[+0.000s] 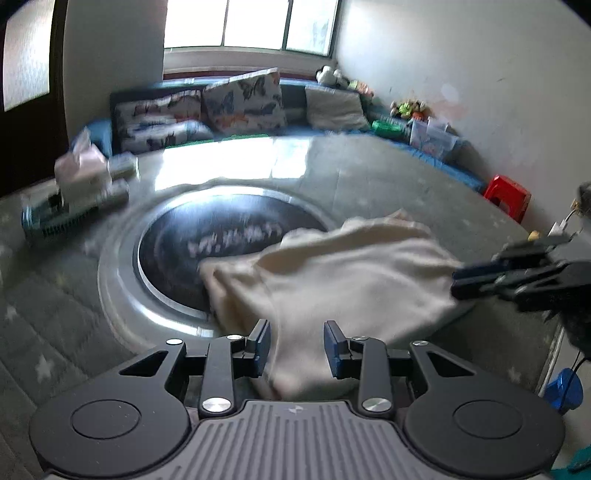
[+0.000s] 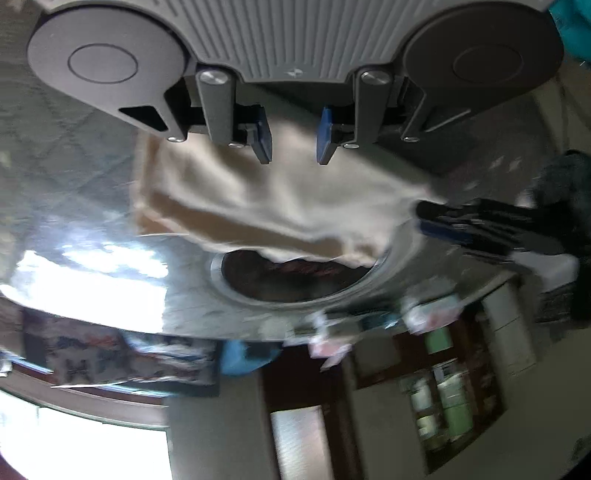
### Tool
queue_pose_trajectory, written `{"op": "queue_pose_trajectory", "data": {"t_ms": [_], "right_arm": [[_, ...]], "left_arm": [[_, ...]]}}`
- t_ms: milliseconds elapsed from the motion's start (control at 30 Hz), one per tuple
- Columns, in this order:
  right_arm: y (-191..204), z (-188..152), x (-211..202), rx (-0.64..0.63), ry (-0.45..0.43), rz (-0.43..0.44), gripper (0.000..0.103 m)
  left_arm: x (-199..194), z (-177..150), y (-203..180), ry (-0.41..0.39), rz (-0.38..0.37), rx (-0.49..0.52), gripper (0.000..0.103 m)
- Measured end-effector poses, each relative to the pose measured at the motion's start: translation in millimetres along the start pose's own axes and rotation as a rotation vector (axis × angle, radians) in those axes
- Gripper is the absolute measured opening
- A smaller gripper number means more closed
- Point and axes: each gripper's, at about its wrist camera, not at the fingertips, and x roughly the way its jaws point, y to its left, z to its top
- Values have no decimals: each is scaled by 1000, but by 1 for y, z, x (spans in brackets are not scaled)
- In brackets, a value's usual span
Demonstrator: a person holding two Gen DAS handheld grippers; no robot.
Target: Fold clothes
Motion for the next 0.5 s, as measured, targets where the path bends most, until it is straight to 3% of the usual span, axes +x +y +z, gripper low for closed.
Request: {"op": "queue_pose_trajectory", "data": {"t_ms": [100,267,500], "right_arm": [[-9,-8,7,46,58,10,28],[0,-17,-5,-7,83,60,28],[-17,-1,-30,33,-22,-39,28]], "left_arm": [[2,9,-11,-28,-21,11,35],[28,21,-41,-32,-72,51,35],[72,30,-90,-15,-141,113,33]]}}
